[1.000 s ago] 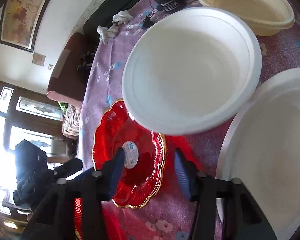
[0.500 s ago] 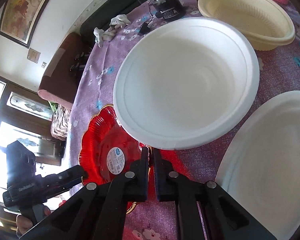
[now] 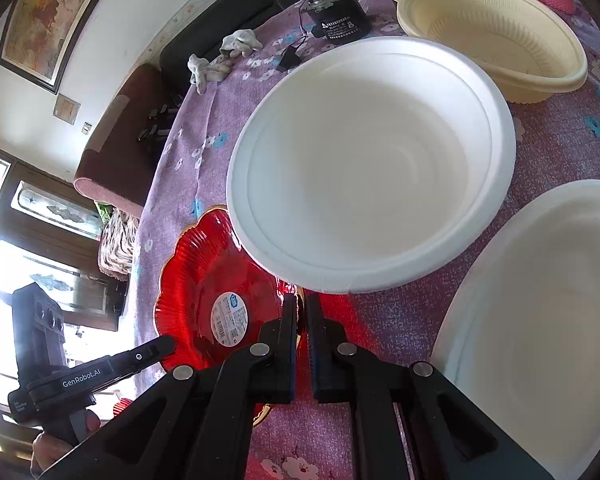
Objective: Organize plates and bowls
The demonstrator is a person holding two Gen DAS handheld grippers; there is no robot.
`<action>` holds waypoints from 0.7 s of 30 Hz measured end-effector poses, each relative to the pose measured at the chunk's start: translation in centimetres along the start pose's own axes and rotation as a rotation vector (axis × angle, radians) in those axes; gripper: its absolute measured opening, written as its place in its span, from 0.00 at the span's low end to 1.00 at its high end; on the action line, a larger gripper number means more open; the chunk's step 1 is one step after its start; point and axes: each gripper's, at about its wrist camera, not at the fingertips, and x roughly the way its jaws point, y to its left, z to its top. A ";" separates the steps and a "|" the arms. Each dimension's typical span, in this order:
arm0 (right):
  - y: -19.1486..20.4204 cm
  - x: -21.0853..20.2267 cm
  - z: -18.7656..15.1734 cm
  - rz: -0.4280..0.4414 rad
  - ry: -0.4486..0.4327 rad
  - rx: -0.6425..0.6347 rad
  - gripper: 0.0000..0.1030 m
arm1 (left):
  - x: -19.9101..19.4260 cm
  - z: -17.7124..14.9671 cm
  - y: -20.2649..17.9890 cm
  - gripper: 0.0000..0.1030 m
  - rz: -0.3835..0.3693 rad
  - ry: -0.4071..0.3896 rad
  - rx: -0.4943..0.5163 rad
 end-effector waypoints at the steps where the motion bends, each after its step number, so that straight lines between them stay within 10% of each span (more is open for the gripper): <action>1: 0.0 -0.1 0.0 0.000 -0.001 0.000 0.06 | 0.0 0.0 -0.1 0.05 -0.002 -0.001 -0.001; 21: 5.7 -6.4 -4.4 0.111 -0.048 -0.095 0.06 | -9.7 -5.4 1.5 0.06 0.006 -0.101 0.011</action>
